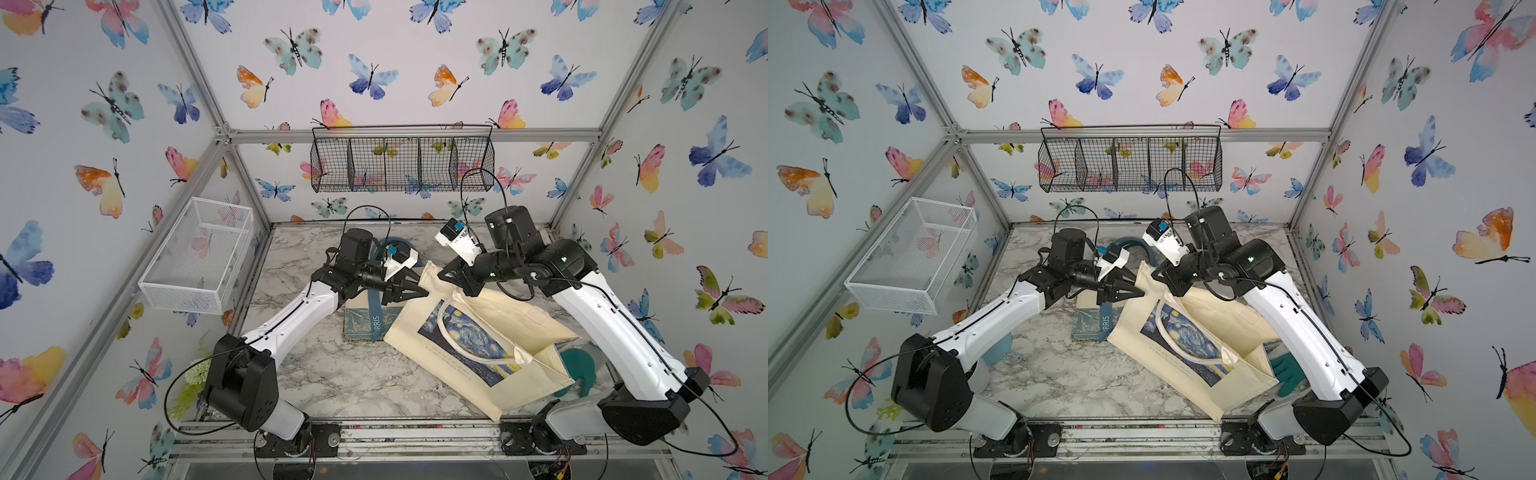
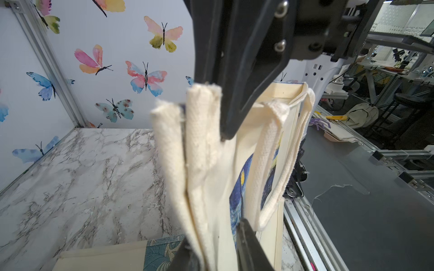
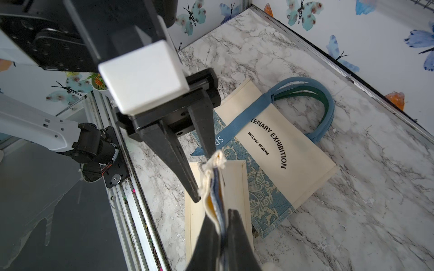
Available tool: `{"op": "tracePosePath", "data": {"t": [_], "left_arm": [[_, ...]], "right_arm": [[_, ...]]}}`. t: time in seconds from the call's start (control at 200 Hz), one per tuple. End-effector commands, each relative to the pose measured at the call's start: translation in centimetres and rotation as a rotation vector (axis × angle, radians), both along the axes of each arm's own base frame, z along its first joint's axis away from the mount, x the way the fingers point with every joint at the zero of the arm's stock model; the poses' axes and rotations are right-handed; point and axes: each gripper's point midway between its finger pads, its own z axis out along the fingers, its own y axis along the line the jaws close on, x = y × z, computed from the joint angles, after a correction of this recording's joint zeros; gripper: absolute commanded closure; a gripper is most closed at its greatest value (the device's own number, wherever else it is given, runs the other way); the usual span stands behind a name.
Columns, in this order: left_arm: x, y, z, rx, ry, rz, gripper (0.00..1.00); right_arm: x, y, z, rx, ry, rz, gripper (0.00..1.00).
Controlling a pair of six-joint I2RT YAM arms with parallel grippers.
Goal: Put away the canvas bag
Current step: Press the canvas bag.
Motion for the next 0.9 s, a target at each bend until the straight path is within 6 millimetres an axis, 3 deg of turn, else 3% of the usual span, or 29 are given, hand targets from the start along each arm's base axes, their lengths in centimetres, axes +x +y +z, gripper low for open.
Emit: {"op": "tracePosePath", "data": {"t": [0.0, 0.295, 0.39, 0.896], "left_arm": [[-4.7, 0.4, 2.5, -0.08, 0.016, -0.185, 0.71], [-6.5, -0.1, -1.0, -0.016, 0.099, -0.222, 0.78], [-6.7, -0.1, -1.7, -0.002, 0.116, -0.224, 0.85], [-7.1, 0.2, -4.4, 0.053, 0.163, -0.202, 0.74]], "right_arm": [[3.5, -0.9, 1.5, 0.068, -0.062, -0.099, 0.98], [6.4, -3.0, 5.7, 0.175, -0.155, -0.233, 0.98], [6.8, -4.1, 7.1, 0.191, -0.209, -0.283, 0.98], [6.1, -5.9, 11.4, 0.234, -0.337, -0.337, 0.98]]}}
